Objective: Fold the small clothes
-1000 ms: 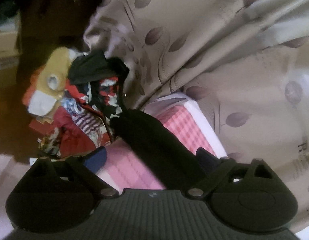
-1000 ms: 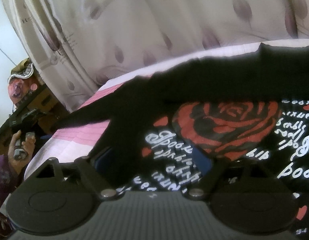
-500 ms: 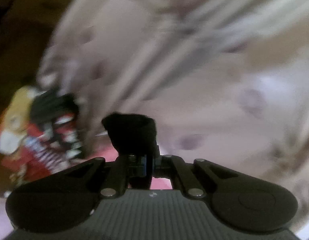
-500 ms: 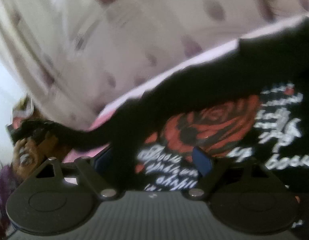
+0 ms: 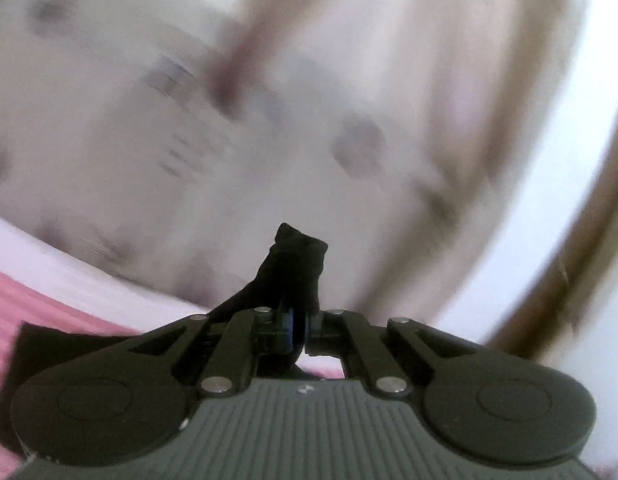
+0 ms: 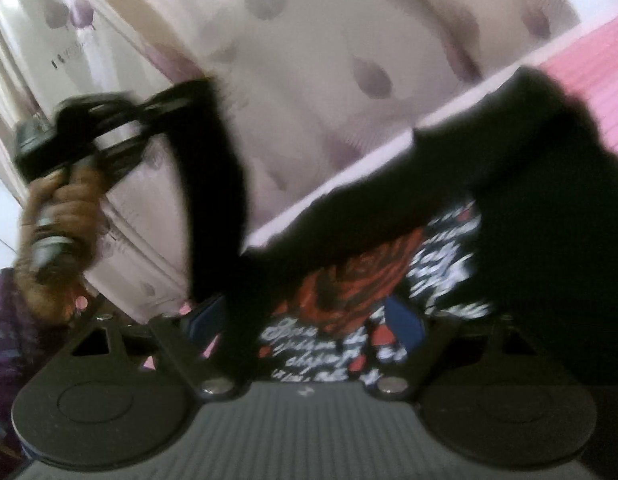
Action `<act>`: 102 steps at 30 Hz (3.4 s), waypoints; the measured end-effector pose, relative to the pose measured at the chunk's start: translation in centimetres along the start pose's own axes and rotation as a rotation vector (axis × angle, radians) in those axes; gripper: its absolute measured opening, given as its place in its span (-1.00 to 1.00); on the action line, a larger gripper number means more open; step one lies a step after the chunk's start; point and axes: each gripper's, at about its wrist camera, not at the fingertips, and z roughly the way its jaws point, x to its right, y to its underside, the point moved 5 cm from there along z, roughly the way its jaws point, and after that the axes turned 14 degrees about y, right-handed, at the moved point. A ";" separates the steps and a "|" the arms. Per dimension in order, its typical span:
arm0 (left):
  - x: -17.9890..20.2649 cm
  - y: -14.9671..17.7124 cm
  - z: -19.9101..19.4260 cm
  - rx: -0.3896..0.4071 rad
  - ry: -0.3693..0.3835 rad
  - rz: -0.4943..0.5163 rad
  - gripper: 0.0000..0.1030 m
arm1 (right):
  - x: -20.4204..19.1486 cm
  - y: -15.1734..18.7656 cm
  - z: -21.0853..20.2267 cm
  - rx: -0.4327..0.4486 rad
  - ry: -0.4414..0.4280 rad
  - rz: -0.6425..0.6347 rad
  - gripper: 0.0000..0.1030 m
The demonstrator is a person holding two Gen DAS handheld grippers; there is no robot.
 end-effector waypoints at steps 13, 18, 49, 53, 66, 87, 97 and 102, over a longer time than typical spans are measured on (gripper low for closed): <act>3.8 15.6 15.5 -0.265 0.118 0.141 0.75 | 6.8 -2.0 -3.4 0.012 0.015 0.164 0.69; 2.5 13.7 8.9 -0.080 0.115 0.143 1.00 | 7.6 -4.8 -4.5 0.022 0.005 0.215 0.70; -14.5 16.2 -4.5 0.056 -0.321 -0.090 1.00 | 13.4 -15.5 7.1 0.106 0.322 -0.053 -0.78; -14.5 16.1 -4.4 0.052 -0.302 -0.094 1.00 | 16.0 -13.1 -1.2 0.119 0.216 0.067 -0.30; -5.4 20.9 -15.0 -0.150 -0.065 0.034 1.00 | 15.2 4.3 -18.9 -0.072 0.285 -0.129 0.60; -6.6 26.5 -24.1 -0.278 0.004 -0.062 0.96 | 13.0 8.3 -17.0 -0.087 0.259 -0.229 -0.29; -7.5 27.9 -23.6 -0.283 0.002 -0.163 -0.81 | 15.1 8.1 -17.7 -0.059 0.250 -0.107 -0.67; -7.0 27.8 -24.0 -0.320 0.018 -0.110 -0.70 | 15.4 8.0 -17.6 -0.086 0.229 -0.086 -0.61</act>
